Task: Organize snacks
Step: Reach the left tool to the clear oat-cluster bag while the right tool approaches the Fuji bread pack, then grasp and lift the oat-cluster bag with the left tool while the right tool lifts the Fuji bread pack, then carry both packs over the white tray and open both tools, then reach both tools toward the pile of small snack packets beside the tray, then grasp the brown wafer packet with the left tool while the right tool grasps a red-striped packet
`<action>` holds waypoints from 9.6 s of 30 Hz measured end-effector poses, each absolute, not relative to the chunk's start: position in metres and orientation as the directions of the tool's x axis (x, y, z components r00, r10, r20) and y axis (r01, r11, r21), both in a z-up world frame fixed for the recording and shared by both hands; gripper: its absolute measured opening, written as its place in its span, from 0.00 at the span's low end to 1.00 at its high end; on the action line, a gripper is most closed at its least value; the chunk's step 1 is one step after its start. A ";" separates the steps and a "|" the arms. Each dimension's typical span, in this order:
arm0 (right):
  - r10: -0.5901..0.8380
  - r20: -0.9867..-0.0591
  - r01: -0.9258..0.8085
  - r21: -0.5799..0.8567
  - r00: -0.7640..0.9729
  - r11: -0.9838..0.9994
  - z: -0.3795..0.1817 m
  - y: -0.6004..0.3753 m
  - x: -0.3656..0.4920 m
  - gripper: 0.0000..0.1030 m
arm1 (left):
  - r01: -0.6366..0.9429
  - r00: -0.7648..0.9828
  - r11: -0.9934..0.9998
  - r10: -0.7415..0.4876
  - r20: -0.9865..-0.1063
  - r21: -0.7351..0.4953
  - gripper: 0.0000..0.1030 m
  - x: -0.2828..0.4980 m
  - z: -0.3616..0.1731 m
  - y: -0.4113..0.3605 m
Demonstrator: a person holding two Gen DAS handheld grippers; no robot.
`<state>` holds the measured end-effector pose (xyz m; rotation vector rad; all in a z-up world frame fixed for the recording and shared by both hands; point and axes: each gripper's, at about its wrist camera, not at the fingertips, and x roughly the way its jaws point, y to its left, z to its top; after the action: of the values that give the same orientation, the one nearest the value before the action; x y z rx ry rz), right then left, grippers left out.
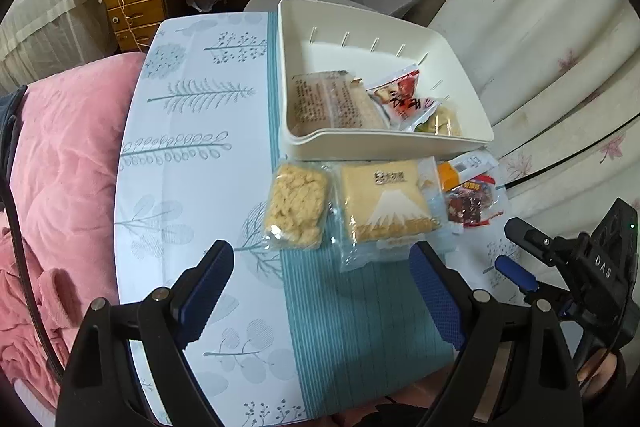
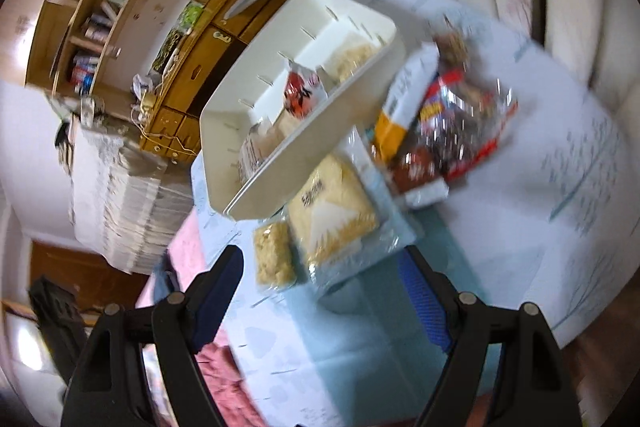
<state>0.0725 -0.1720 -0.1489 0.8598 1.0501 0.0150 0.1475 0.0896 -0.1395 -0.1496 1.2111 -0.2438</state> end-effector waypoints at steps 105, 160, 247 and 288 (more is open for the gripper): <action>0.438 -0.583 0.242 0.749 0.684 0.617 -0.099 -0.180 0.092 0.15 | 0.085 0.248 0.986 -0.161 -0.955 -0.144 0.55 0.158 -0.130 0.091; 0.406 -0.672 0.170 0.619 0.619 0.767 -0.095 -0.223 0.187 0.60 | 0.065 0.281 0.958 -0.286 -0.916 -0.279 0.81 0.240 -0.125 0.036; 0.312 -0.826 -0.827 -0.287 0.469 0.484 -0.225 -0.201 0.102 0.67 | -0.742 0.012 0.632 -0.324 -0.946 -0.225 0.70 0.190 -0.312 -0.083; 0.354 -0.888 -0.797 -0.023 0.294 0.604 -0.210 -0.201 0.111 0.40 | -0.726 0.016 0.664 -0.244 -0.970 -0.179 0.25 0.123 -0.272 -0.029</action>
<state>0.1107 -0.2010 -0.2096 -0.5213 1.0007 0.8140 0.1228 -0.0288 -0.2716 -0.8293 1.5519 0.4508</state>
